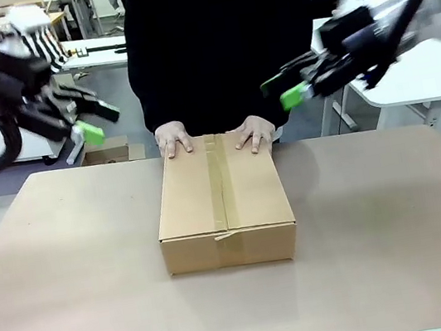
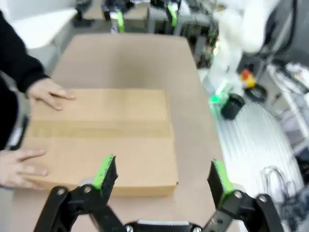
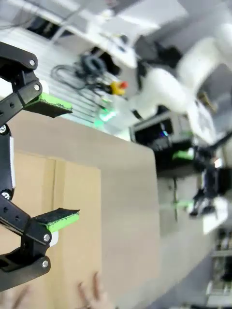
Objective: Pack the gift set into the box.
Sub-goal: Press and hold the closed box until the human finishes sealing it.
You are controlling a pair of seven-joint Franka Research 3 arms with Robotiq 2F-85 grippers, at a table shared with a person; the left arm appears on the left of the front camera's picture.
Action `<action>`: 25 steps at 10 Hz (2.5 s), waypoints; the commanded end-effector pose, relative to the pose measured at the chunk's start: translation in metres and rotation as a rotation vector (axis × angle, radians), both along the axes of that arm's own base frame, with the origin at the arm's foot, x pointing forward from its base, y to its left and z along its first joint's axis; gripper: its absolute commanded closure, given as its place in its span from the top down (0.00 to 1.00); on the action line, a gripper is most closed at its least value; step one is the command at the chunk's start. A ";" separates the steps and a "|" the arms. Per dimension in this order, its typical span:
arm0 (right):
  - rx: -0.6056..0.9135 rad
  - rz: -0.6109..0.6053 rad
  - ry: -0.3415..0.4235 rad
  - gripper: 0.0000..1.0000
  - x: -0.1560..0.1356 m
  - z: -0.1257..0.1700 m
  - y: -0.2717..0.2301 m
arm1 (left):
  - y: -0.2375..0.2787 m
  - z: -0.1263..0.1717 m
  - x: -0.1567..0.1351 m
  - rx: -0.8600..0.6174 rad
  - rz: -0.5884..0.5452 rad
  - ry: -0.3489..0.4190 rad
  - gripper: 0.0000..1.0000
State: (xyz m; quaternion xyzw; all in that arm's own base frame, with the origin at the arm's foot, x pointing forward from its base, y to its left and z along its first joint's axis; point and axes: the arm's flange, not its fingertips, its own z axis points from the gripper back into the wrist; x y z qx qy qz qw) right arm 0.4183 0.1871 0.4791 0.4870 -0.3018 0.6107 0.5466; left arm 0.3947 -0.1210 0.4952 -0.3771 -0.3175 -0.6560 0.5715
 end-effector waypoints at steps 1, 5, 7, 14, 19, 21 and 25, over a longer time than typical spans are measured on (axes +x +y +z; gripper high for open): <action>0.072 0.217 -0.137 1.00 0.032 -0.058 0.009 | -0.018 -0.062 0.001 0.030 -0.042 -0.069 1.00; 0.006 0.027 -0.115 1.00 0.002 -0.107 0.001 | -0.059 -0.110 -0.004 -0.079 0.038 -0.161 1.00; -0.107 -0.143 -0.184 1.00 -0.009 -0.121 -0.002 | -0.081 -0.132 0.004 -0.093 0.033 -0.082 1.00; -0.020 -0.127 -0.173 1.00 0.028 -0.172 0.011 | -0.075 -0.171 0.021 -0.083 0.095 0.016 1.00; -0.027 -0.166 -0.147 1.00 0.032 -0.181 0.011 | -0.071 -0.183 0.014 0.008 -0.009 -0.062 1.00; -0.016 -0.143 -0.133 1.00 0.032 -0.176 0.012 | -0.073 -0.184 0.013 -0.017 0.000 -0.041 1.00; -0.016 -0.143 -0.133 1.00 0.032 -0.176 0.012 | -0.074 -0.170 0.023 -0.037 0.016 -0.028 1.00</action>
